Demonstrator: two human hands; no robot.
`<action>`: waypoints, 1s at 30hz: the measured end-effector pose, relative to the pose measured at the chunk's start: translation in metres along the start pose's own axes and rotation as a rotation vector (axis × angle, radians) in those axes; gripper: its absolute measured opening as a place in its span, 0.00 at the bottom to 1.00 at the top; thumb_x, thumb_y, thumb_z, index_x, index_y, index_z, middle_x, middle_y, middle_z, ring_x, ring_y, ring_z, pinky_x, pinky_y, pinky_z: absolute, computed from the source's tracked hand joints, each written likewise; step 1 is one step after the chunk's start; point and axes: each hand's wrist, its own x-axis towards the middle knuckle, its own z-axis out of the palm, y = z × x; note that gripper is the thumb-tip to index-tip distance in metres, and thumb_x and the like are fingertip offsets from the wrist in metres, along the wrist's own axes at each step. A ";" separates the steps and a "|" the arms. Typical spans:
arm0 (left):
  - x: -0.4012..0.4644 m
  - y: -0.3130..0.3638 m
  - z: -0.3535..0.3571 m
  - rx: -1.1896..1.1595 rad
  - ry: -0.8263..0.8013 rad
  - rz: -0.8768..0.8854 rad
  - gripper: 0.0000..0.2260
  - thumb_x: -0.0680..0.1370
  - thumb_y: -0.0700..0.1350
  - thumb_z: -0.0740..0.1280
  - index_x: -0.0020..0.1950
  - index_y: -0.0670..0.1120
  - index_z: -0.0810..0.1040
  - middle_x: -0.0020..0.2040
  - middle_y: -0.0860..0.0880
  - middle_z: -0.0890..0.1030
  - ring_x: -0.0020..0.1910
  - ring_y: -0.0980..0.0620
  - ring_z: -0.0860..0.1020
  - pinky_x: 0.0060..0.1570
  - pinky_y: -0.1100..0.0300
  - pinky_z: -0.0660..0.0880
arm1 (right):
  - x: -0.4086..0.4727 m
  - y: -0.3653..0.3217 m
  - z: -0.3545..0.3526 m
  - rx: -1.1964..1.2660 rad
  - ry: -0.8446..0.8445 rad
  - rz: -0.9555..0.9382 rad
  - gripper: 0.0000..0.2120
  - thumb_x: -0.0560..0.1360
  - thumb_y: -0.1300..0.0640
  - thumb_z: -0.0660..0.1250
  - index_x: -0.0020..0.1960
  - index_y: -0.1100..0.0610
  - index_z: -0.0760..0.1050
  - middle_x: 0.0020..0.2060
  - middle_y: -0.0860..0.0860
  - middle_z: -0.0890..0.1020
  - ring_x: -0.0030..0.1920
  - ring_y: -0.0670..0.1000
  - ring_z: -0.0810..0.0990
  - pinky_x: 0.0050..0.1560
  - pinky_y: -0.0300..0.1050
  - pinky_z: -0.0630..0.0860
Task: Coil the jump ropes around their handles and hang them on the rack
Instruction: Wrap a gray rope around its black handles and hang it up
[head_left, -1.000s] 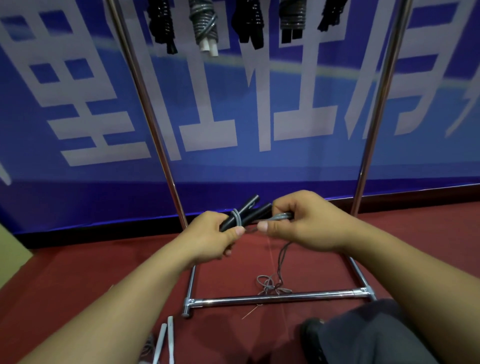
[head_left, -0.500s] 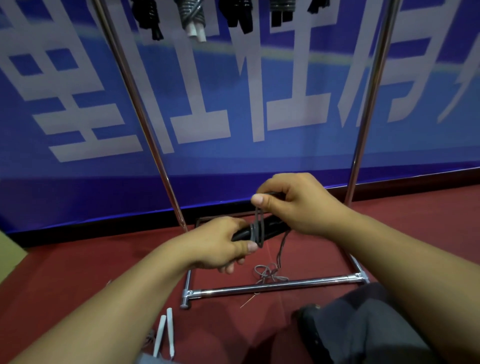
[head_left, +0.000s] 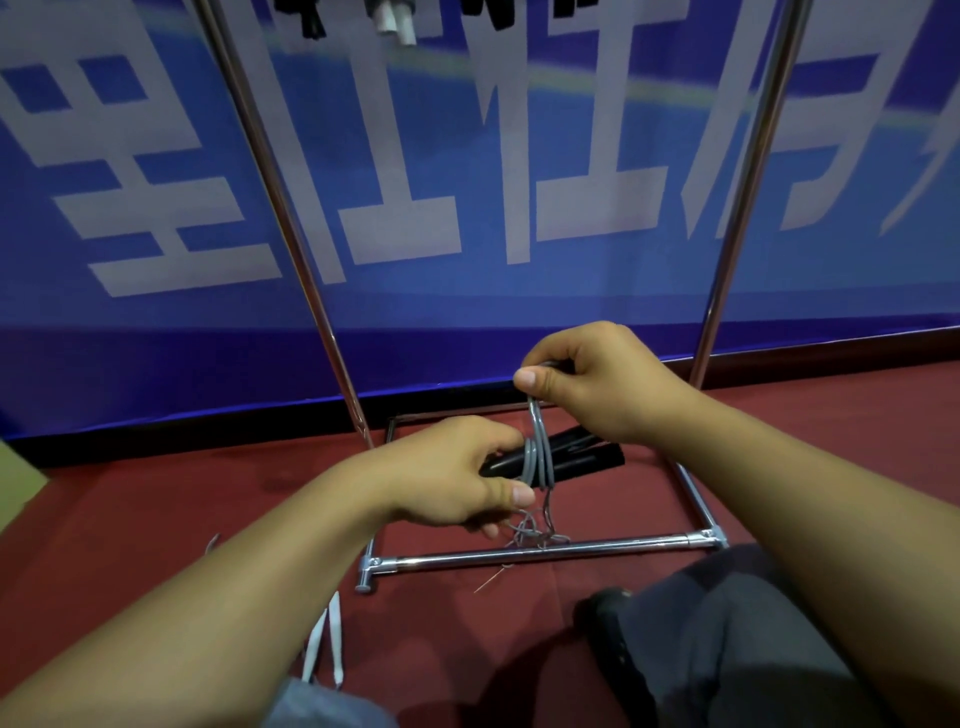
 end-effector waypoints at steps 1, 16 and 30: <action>0.001 -0.001 -0.001 0.060 0.011 0.028 0.09 0.80 0.43 0.70 0.43 0.44 0.72 0.36 0.48 0.81 0.38 0.49 0.84 0.40 0.54 0.81 | 0.001 0.000 0.001 0.014 -0.008 0.015 0.07 0.78 0.48 0.70 0.46 0.50 0.83 0.40 0.48 0.85 0.43 0.46 0.83 0.49 0.50 0.81; -0.004 0.012 0.006 0.127 -0.034 0.060 0.08 0.82 0.43 0.65 0.49 0.39 0.69 0.42 0.44 0.80 0.34 0.52 0.78 0.34 0.59 0.77 | -0.002 0.003 -0.002 0.368 -0.138 0.192 0.08 0.77 0.56 0.72 0.46 0.61 0.83 0.24 0.41 0.79 0.26 0.37 0.75 0.29 0.26 0.68; -0.002 0.016 0.006 -0.109 0.139 0.284 0.07 0.79 0.50 0.70 0.56 0.53 0.80 0.35 0.49 0.77 0.32 0.55 0.74 0.34 0.57 0.73 | 0.002 0.016 -0.010 0.846 -0.326 0.322 0.10 0.70 0.51 0.71 0.42 0.59 0.80 0.33 0.54 0.81 0.32 0.50 0.80 0.35 0.41 0.78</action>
